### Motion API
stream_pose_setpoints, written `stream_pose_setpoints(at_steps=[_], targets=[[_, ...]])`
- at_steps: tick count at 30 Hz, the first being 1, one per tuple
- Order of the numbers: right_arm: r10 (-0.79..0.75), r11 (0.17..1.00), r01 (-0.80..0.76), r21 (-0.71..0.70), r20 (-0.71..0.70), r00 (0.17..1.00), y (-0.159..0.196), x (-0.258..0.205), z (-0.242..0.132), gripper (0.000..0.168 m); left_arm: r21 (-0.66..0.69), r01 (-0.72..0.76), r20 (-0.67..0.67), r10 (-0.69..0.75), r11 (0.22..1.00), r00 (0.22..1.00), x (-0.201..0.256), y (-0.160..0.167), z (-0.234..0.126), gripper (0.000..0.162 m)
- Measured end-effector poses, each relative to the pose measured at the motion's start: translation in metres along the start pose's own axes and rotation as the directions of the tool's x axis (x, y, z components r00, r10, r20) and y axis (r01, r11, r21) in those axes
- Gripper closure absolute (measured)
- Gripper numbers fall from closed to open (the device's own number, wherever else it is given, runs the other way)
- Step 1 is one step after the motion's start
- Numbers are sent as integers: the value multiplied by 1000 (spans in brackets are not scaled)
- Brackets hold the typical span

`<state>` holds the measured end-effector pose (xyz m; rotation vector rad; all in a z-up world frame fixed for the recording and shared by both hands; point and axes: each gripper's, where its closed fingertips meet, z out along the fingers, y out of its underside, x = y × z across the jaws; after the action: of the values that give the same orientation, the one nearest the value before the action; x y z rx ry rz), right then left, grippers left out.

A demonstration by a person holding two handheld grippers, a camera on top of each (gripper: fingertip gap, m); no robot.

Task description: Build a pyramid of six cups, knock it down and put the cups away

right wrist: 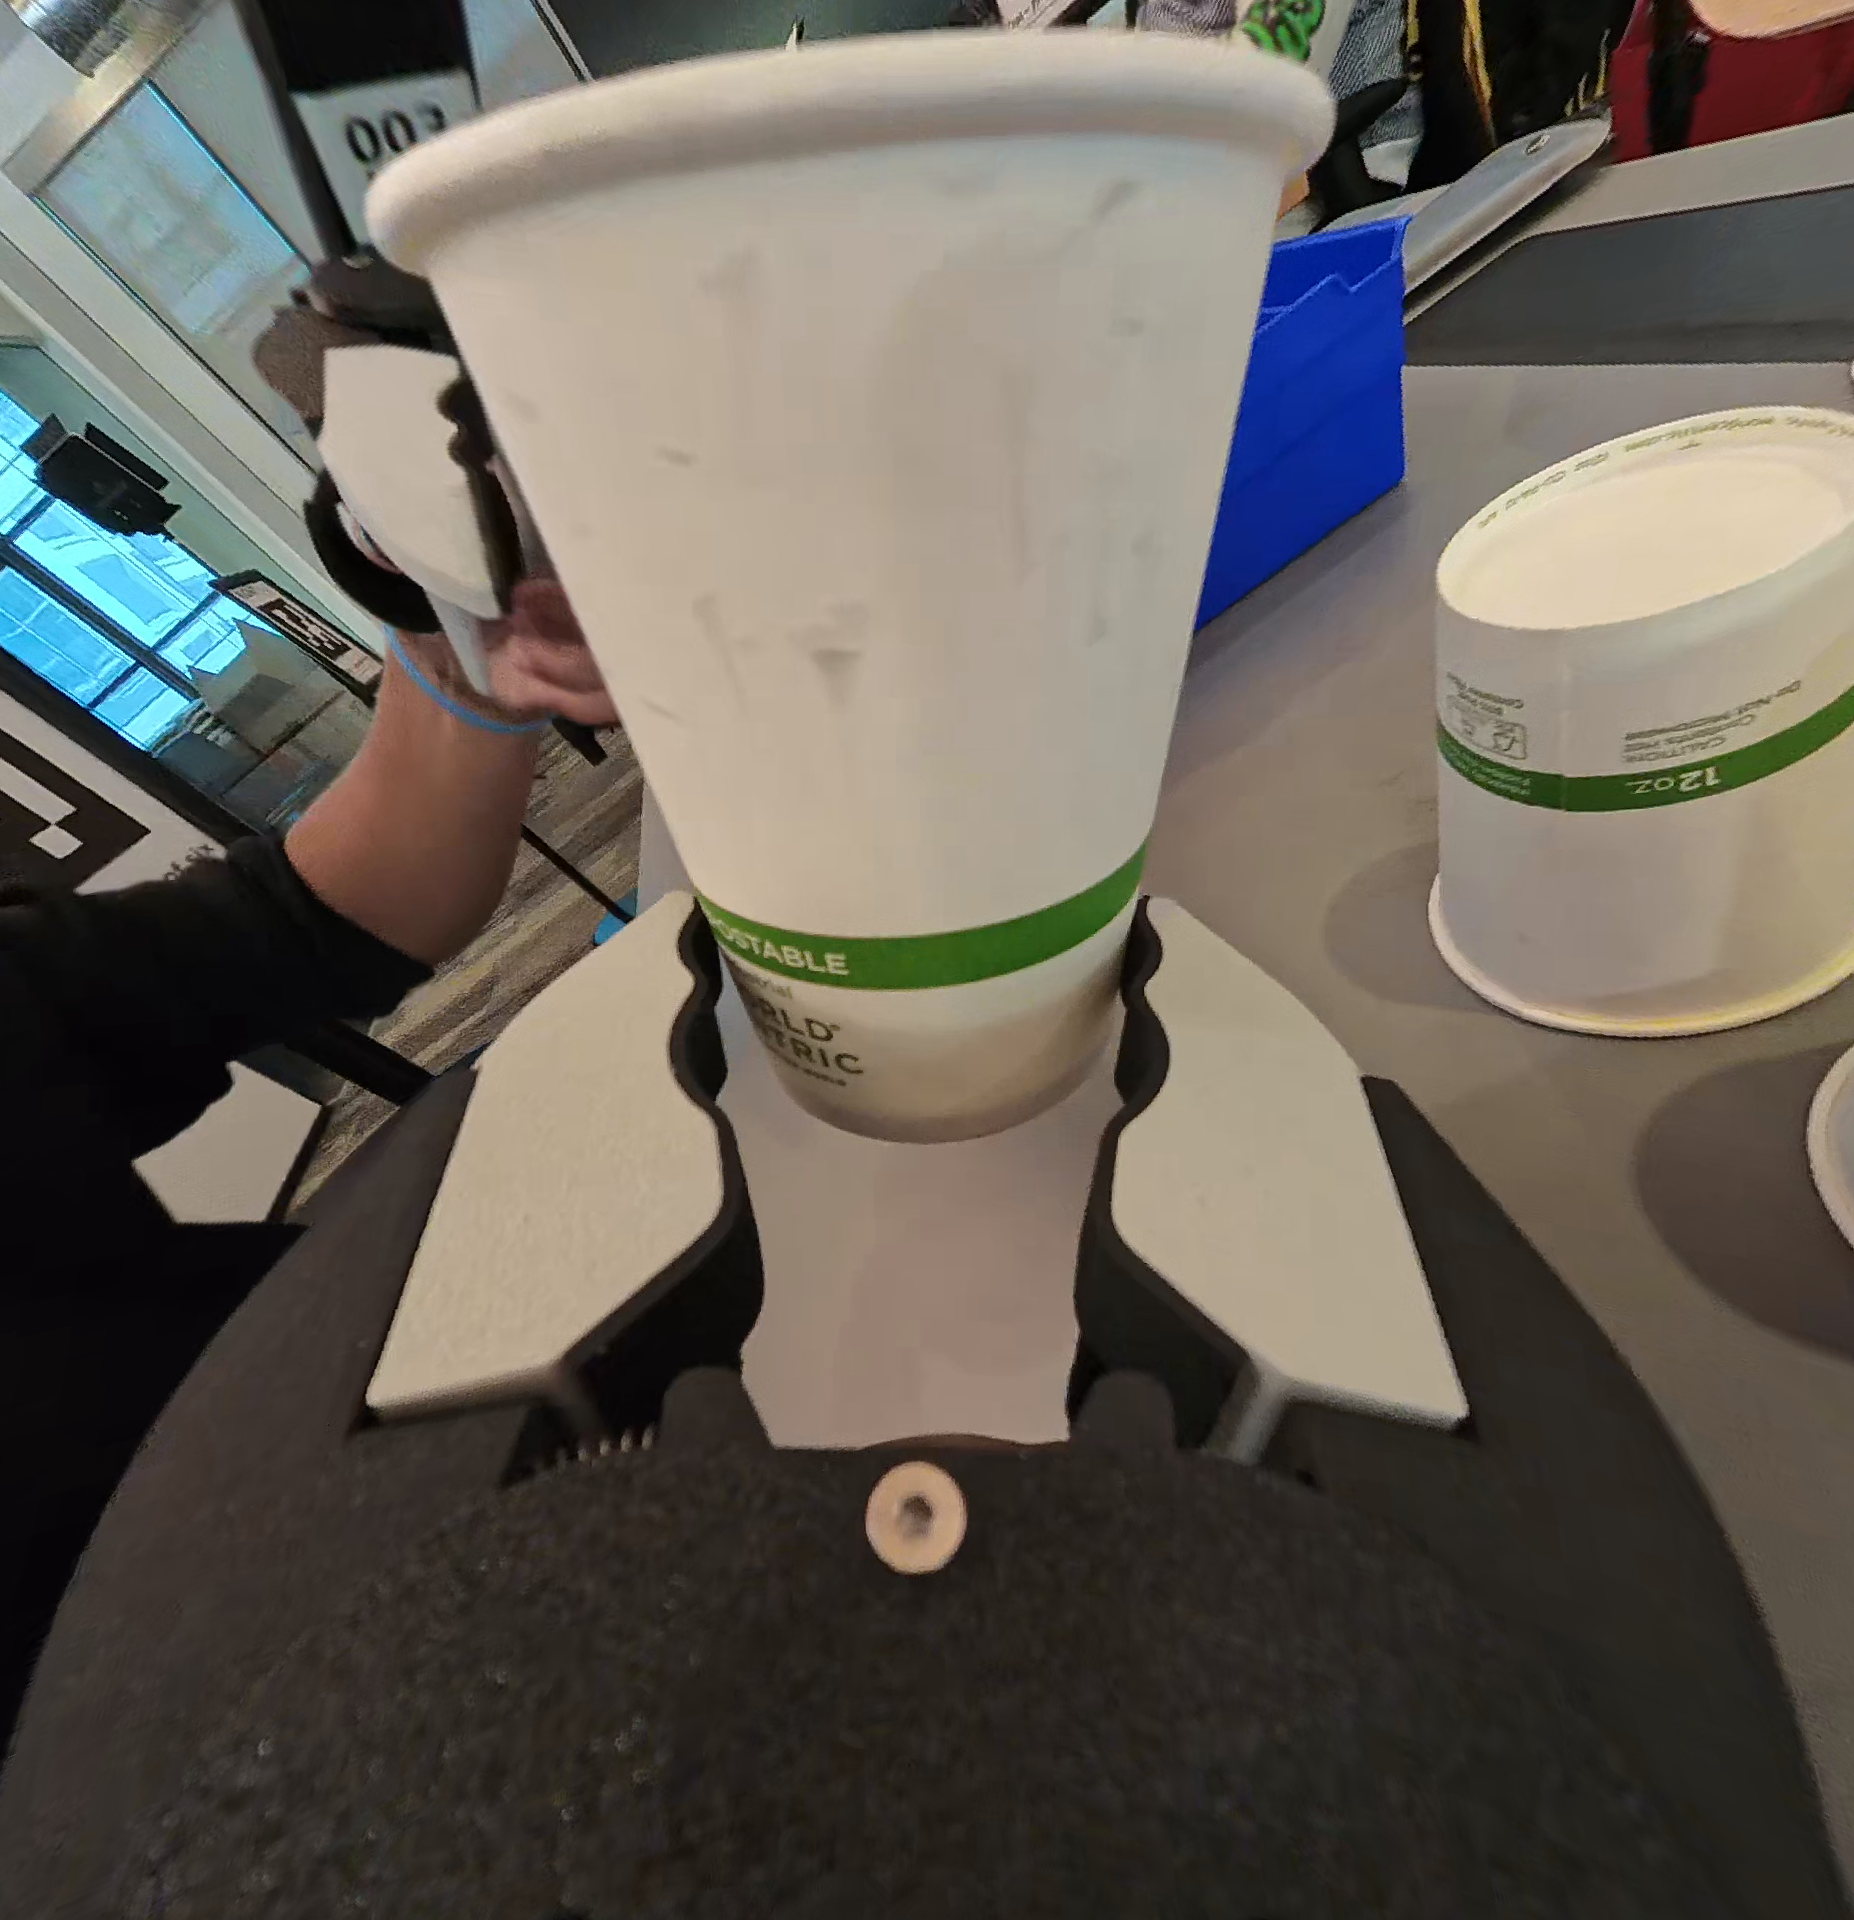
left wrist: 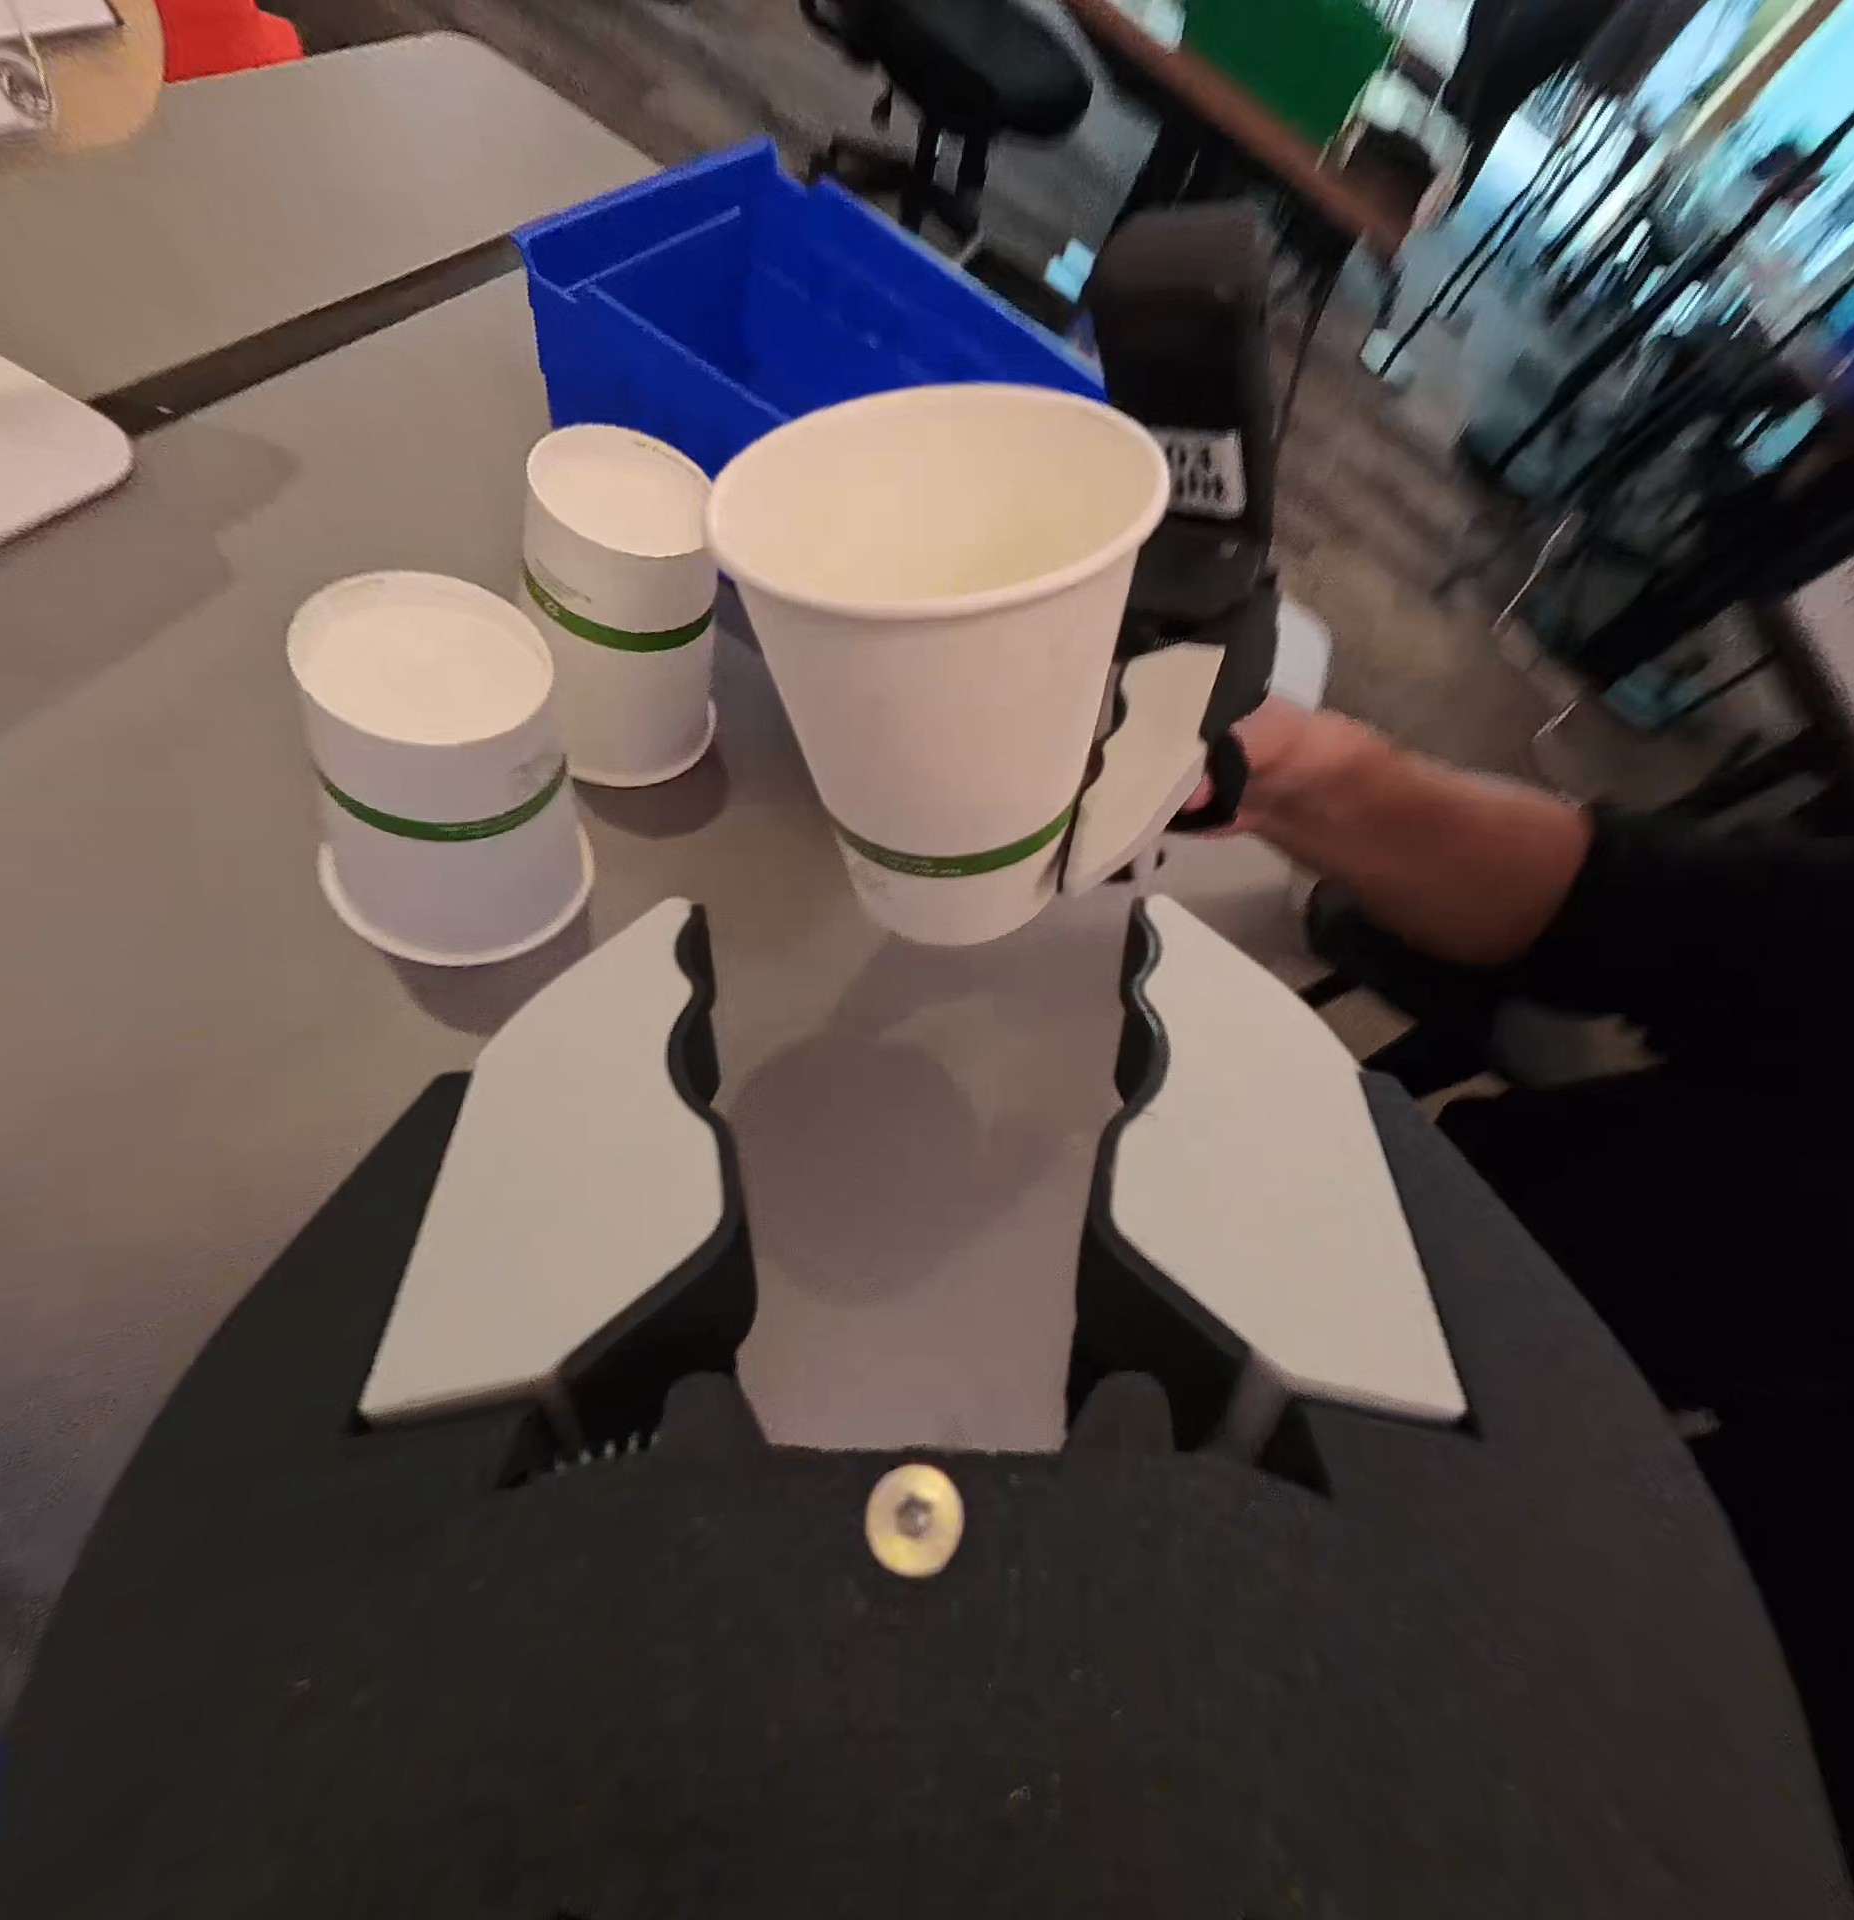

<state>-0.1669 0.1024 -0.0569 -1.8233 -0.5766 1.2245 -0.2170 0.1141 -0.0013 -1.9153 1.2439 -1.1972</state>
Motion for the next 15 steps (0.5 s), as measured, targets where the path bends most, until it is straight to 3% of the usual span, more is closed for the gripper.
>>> stream_pose_setpoints(at_steps=[3,6,15], targets=[[-13,1000,13,-11,-14,1000,4,0,4,94,137,96,-57,-89,986,994,2,-4,0,82],[-28,999,27,-32,-23,999,9,-1,8,94,190,99,-63,-89,977,994,3,-3,5,79],[-8,998,8,-55,-5,1000,15,-7,12,94,134,15,21,-18,991,1000,1,15,13,78]])
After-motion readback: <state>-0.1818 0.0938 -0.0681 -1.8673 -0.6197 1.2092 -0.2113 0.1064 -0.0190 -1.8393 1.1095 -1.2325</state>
